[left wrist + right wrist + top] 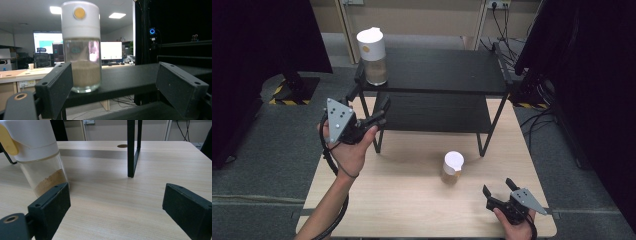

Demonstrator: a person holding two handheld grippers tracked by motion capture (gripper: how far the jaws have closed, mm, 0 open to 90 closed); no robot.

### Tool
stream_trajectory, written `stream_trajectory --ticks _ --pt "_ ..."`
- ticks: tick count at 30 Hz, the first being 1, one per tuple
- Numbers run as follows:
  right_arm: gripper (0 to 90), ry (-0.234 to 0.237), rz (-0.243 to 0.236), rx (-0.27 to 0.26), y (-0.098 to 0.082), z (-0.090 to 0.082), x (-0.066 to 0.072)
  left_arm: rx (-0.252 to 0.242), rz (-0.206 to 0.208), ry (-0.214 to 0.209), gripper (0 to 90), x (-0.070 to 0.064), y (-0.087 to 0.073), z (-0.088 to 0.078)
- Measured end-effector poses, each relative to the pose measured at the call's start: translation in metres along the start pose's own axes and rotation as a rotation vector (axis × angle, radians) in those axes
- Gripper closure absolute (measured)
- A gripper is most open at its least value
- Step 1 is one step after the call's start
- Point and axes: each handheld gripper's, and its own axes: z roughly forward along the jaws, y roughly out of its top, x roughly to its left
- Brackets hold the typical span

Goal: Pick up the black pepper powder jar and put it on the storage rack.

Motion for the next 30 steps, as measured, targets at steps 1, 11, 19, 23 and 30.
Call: stream_trajectory --ticks 1,11,19,23,30 --pt "8.1 0.000 0.000 0.000 0.000 0.000 0.000 0.000 0.000 0.000 14.0 0.000 0.000 0.000" --pt "8.1 0.000 -0.001 -0.001 0.000 0.000 0.000 0.048 -0.001 -0.020 14.0 -0.002 -0.025 -0.012" --pt "8.1 -0.001 -0.003 -0.001 0.000 0.000 0.000 0.083 -0.014 -0.016 14.0 -0.001 -0.044 -0.022" --pt "8.1 -0.001 -0.004 -0.001 0.000 0.000 0.000 0.101 -0.016 -0.022 14.0 0.002 -0.056 -0.026" --pt "8.1 -0.002 -0.004 -0.001 0.000 0.000 0.000 0.127 -0.029 -0.019 13.8 0.006 -0.070 -0.032"
